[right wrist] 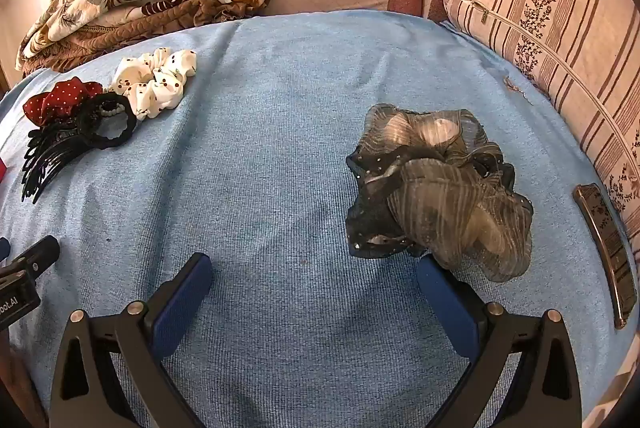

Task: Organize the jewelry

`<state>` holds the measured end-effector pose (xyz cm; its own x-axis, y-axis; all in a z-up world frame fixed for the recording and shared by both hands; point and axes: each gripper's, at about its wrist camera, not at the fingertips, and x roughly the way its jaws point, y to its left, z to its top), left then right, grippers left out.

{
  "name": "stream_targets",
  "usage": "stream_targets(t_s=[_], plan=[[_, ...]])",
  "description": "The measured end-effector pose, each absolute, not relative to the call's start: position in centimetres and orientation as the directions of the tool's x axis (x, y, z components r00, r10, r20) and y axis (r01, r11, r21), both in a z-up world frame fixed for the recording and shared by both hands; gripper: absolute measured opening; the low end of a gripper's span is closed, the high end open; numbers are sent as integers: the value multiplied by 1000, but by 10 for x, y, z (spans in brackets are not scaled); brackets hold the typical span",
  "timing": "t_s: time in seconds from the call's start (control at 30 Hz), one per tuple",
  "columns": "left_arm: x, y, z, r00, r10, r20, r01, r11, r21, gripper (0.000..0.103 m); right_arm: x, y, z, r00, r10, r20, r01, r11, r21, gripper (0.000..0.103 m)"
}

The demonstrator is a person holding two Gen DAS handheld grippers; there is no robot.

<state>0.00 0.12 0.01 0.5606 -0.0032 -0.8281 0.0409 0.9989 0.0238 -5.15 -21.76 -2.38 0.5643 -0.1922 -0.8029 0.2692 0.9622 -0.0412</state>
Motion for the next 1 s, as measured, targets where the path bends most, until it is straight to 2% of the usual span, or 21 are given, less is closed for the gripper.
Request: stream_targets(t_s=[0.03, 0.8, 1.0], plan=[[-2, 0, 0, 579, 17, -815, 40, 998, 49, 103, -52, -217, -24, 565, -195, -802, 269, 962, -44, 103], [-1, 1, -11, 557, 7, -830, 40, 999, 35, 103, -52, -216, -23, 564, -198, -801, 269, 962, -47, 103], [-1, 1, -10, 498, -36, -866, 111, 994, 23, 103, -52, -214, -25, 558, -180, -810, 267, 963, -30, 103]])
